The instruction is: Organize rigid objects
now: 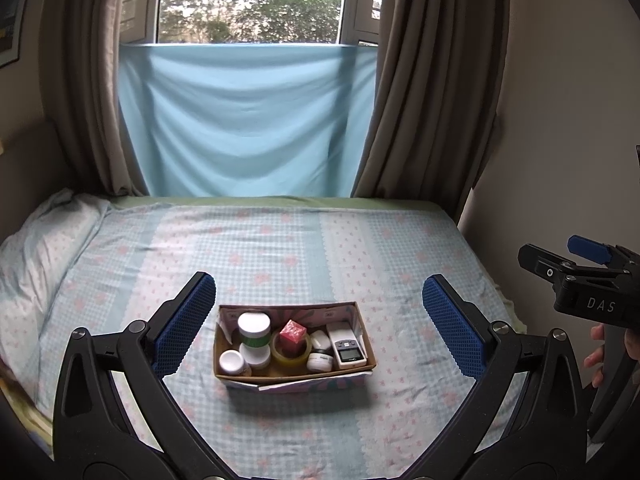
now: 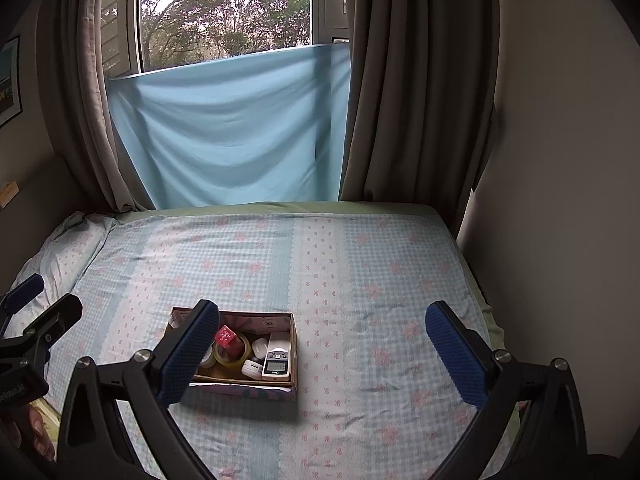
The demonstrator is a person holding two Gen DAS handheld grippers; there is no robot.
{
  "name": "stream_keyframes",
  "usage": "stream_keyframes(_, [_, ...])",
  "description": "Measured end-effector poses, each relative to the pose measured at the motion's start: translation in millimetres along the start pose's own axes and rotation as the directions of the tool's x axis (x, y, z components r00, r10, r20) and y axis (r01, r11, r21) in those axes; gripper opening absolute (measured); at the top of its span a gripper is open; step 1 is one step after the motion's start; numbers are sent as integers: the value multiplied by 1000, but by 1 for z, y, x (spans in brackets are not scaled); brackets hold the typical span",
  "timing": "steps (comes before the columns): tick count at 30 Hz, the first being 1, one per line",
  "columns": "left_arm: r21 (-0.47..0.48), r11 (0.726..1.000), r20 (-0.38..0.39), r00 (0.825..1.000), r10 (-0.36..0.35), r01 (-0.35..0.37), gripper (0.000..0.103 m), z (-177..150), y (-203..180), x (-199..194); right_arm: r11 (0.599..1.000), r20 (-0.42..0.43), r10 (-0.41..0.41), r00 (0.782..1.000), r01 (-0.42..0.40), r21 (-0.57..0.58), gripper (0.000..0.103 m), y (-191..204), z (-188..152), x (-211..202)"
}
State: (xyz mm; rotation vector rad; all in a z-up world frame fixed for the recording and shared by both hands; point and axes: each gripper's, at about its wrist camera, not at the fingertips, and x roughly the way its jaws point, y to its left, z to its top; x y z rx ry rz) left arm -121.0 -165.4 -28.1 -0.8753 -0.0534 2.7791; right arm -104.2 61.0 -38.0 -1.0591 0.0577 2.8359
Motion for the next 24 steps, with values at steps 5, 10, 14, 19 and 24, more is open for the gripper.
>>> stream_keyframes(5, [13,1000,18,1000,15,-15,103,1,-2,-2,1000,3,-2,1000,2,2,103,1,1,0])
stream_keyframes(10, [22,999,66,998,24,-25,103,2,-3,-7,1000,5,-6,1000,6,3,103,2,1,0])
stream_keyframes(14, [29,998,105,993,48,-52,103,3,-5,-12,1000,2,-6,1000,6,6,103,3,2,2])
stream_keyframes(19, [29,997,106,992,72,-76,103,2,-6,-12,1000,3,-7,1000,7,6,103,3,2,2])
stream_keyframes(24, [12,999,113,992,50,-52,103,0,-2,-13,1000,4,-8,1000,8,6,103,3,1,2])
